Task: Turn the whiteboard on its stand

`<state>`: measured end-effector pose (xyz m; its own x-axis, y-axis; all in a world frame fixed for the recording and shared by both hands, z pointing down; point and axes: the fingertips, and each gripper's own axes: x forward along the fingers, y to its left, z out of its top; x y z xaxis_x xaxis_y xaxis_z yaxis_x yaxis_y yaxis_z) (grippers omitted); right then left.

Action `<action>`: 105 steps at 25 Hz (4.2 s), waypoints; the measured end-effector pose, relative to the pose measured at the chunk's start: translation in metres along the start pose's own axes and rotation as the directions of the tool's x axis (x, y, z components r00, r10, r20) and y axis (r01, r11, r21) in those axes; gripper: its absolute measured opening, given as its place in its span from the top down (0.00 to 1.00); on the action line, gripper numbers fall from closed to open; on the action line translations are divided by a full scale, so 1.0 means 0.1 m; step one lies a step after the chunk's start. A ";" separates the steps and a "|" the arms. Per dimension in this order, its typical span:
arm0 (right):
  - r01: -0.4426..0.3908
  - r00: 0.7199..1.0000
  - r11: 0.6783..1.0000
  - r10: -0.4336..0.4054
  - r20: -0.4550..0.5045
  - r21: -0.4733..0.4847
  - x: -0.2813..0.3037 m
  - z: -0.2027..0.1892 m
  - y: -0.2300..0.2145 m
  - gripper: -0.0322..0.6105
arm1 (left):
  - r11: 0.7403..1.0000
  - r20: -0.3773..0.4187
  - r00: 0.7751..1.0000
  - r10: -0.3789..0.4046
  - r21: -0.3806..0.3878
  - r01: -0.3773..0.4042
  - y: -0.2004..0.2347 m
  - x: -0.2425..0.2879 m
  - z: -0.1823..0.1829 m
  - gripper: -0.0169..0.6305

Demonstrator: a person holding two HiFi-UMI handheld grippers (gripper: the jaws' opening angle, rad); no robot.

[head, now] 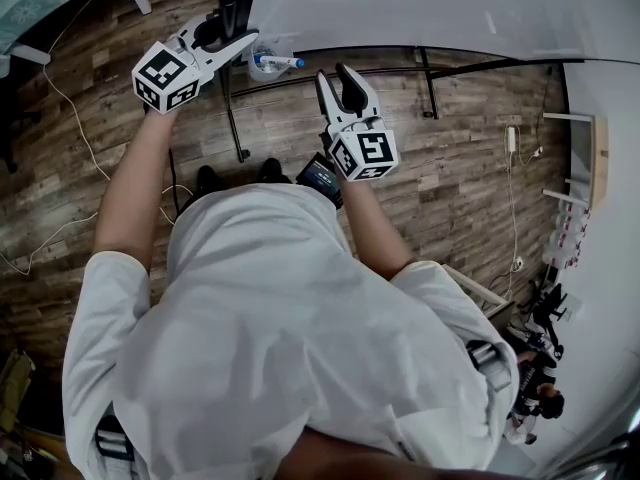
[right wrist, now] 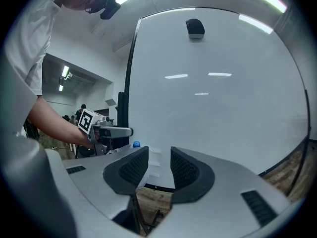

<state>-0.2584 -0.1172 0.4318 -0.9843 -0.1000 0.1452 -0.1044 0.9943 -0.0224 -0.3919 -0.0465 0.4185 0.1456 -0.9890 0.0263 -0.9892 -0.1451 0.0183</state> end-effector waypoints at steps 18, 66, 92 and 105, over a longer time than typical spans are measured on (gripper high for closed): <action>-0.041 0.999 0.999 0.041 -0.009 -0.007 -0.03 0.05 -0.06 0.74 | 0.999 0.004 0.999 0.032 -0.009 -0.032 0.03 -0.18 0.05 0.72; -0.151 0.987 0.988 0.152 0.048 -0.015 -0.38 -0.07 -0.43 0.82 | 0.779 0.036 0.779 0.625 -0.092 -0.621 -0.74 -1.29 -0.06 0.75; 0.058 0.997 0.996 -0.054 0.055 -0.072 -2.96 -0.33 0.76 0.95 | 0.842 0.043 0.841 0.539 -0.051 -0.537 -2.92 -2.19 -0.11 0.96; 0.081 0.996 0.996 -0.079 0.040 -0.048 -4.12 -0.56 1.04 0.95 | 0.836 0.070 0.833 0.549 -0.075 -0.544 -4.10 -2.45 -0.04 0.96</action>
<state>0.1438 0.0297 0.4246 -0.9780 -0.1794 0.1064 -0.1765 0.9836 0.0369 -0.0216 0.2553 0.4082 -0.4224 -0.9056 -0.0378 -0.9049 0.4189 0.0759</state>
